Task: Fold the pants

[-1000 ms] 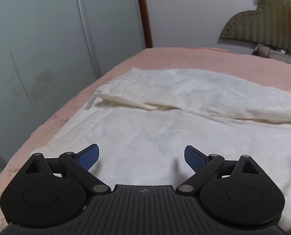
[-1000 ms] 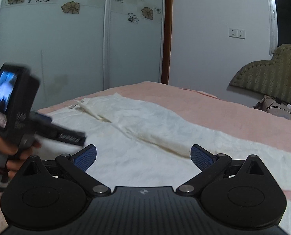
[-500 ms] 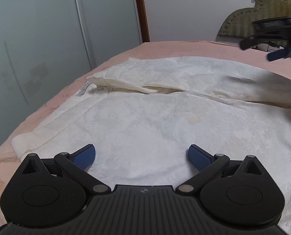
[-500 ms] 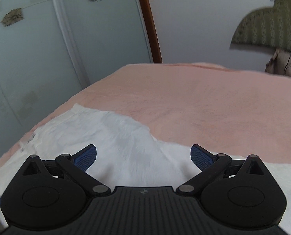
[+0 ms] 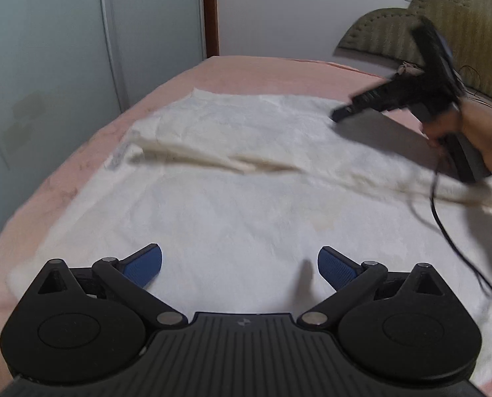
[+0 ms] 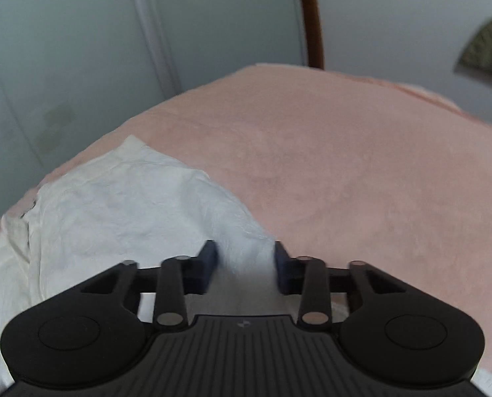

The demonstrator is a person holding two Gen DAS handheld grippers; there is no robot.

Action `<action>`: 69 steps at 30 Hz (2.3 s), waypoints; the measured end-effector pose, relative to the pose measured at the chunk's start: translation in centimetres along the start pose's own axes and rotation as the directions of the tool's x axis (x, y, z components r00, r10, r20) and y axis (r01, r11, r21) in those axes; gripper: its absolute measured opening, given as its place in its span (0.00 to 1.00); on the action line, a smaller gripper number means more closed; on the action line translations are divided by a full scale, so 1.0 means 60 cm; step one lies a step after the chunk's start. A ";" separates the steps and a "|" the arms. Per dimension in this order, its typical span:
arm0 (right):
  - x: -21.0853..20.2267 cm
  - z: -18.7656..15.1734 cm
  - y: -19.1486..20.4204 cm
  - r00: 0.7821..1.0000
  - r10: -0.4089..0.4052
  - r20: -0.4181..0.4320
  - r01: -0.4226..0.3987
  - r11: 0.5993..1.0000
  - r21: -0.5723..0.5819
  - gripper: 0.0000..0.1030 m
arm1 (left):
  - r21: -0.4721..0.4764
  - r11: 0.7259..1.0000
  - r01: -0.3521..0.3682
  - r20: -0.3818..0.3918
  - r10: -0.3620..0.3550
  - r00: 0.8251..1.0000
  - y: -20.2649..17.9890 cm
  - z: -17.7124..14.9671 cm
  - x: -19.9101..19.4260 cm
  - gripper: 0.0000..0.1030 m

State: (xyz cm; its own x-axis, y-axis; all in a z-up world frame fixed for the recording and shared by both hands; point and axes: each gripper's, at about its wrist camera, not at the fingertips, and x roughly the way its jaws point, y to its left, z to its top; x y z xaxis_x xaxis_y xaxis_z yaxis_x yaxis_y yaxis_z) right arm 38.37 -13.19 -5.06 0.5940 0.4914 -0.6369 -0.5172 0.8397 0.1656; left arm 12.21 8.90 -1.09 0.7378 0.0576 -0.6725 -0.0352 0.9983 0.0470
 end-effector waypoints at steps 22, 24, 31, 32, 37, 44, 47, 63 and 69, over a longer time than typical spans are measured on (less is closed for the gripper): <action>-0.085 -0.175 0.206 0.981 -0.054 0.185 0.180 0.608 -0.773 0.09 | -0.643 0.759 0.109 -0.198 -0.301 0.933 0.101 0.304 0.338 0.71; -0.082 -0.178 0.214 0.980 -0.057 0.191 0.185 0.616 -0.766 0.09 | -0.633 0.765 0.117 -0.192 -0.301 0.934 0.103 0.297 0.331 0.26; -0.181 -0.189 0.205 0.960 -0.068 0.272 0.235 0.726 -0.646 0.09 | -0.483 0.857 0.181 -0.029 -0.222 0.975 0.105 0.227 0.172 0.07; -0.203 -0.193 0.202 0.956 -0.082 0.281 0.247 0.739 -0.627 0.09 | -0.462 0.865 0.197 -0.003 -0.224 0.975 0.108 0.208 0.141 0.07; -0.308 -0.224 0.192 0.947 -0.166 0.274 0.297 0.775 -0.558 0.09 | -0.472 0.815 0.335 0.084 -0.337 0.938 0.142 0.096 0.008 0.06; -0.316 -0.267 0.207 0.952 -0.246 0.183 0.304 0.675 -0.672 0.78 | -0.458 0.850 0.259 0.022 -0.280 0.960 0.150 -0.037 -0.011 0.06; -0.298 -0.267 0.217 0.955 -0.244 0.168 0.288 0.629 -0.723 0.77 | -0.499 0.833 0.240 0.000 -0.276 0.961 0.155 -0.041 0.021 0.11; -0.305 -0.309 0.247 0.976 -0.211 0.058 0.198 0.739 -0.644 0.08 | -0.516 0.832 0.204 0.103 -0.177 0.979 0.197 -0.054 0.000 0.05; -0.350 -0.350 0.275 0.997 -0.080 0.010 0.073 0.845 -0.530 0.08 | -0.465 0.863 0.198 0.131 -0.154 0.979 0.205 -0.074 -0.041 0.03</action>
State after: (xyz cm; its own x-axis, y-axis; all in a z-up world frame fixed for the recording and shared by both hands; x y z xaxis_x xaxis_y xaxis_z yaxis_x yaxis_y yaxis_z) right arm 4.43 -14.48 -4.77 0.6397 0.4246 -0.6407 -0.7201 0.6226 -0.3064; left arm 6.99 21.07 -2.15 0.8165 -0.0986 -0.5688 -0.1975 0.8781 -0.4358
